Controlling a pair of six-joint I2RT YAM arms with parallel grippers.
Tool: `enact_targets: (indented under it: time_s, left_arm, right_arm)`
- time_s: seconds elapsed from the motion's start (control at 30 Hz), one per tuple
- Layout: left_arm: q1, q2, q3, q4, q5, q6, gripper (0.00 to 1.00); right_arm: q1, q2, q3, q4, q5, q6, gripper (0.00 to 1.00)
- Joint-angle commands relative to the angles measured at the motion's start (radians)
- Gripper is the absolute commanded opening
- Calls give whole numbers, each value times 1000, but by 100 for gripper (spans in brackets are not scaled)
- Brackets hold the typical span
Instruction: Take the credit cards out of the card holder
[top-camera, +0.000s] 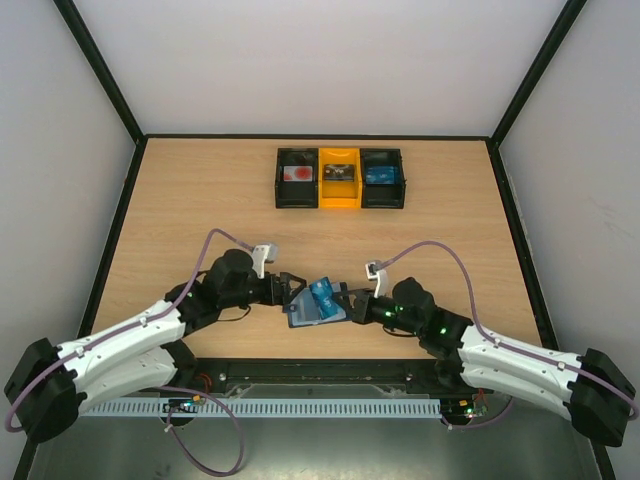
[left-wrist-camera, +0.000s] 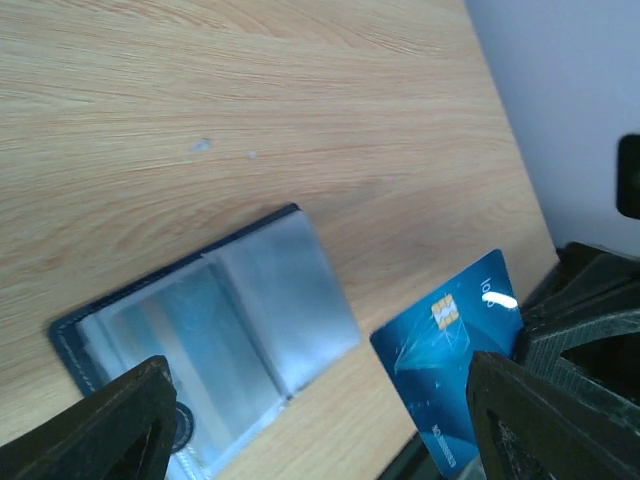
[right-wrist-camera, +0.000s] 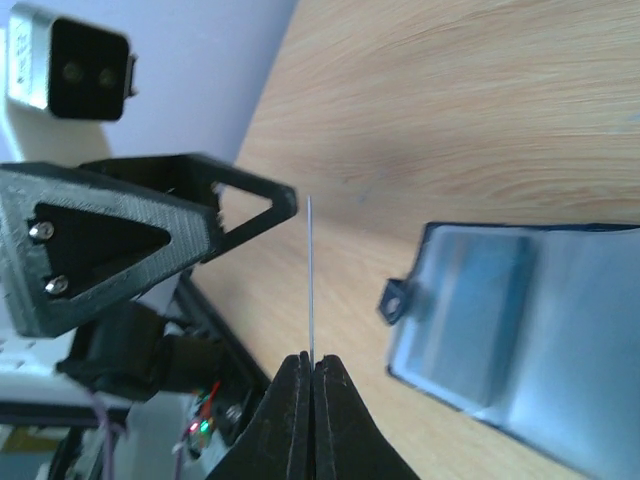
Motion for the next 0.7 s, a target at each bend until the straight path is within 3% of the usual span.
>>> enact_targets:
  time_s: [0.0,0.2,0.47,0.67]
  left_arm:
    - [6,-54,35,-46,120,73,79]
    - [11,-84,19,1,257,76,70]
    - [13,-82,-42,148,384,21,45]
    - [28,-92,-63,177,415,5,12]
  right_arm:
    - [6,-55,-2,44,-185,-35,2]
    - [5,-51,-16,170,-327,11,2]
    - [5,-10,-8,235,-375,43,2]
    - [5,-1,-10,262,-370,58,2]
